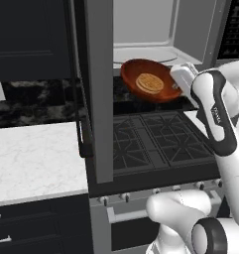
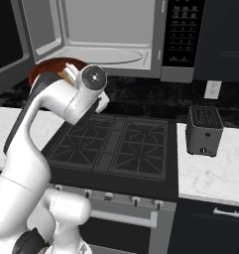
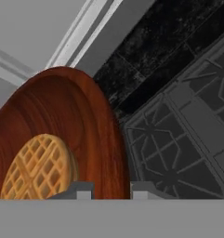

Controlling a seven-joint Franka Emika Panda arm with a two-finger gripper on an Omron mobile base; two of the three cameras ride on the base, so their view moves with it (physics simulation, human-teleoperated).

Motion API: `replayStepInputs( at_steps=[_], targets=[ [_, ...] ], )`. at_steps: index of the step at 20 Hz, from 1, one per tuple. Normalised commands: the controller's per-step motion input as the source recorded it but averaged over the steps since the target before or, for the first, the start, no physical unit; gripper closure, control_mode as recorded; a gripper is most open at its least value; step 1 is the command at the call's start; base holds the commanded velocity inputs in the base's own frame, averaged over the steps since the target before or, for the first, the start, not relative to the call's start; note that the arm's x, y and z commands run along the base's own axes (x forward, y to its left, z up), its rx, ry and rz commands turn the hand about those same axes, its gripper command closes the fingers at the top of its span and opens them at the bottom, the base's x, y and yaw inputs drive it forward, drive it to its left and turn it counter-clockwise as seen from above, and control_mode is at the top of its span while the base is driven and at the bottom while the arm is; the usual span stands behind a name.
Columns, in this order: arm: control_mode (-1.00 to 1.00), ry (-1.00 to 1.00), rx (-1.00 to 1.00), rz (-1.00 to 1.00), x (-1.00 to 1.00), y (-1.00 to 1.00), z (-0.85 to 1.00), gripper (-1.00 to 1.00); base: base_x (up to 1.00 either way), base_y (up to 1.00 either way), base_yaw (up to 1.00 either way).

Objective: Open the microwave, place the bowl with waffle inside the microwave, then close the microwave door and turn it on.

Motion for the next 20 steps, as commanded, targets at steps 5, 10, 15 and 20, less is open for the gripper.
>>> replayStepInputs(
  at_steps=[5,10,15,20],
  targets=[
    [-1.0,-0.07,0.0,-0.13,0.1,-0.28,0.68,1.0,0.0,0.0,0.0],
    [-1.0,-0.04,0.0,-0.15,0.16,-0.43,0.6,1.0,0.0,0.0,0.0],
    [-1.0,0.0,0.0,-0.2,0.65,-0.17,0.15,1.0,0.0,0.0,0.0],
    [-1.0,-0.03,0.0,-0.18,0.96,0.0,0.0,1.0,0.0,0.0,0.0]
  ],
)
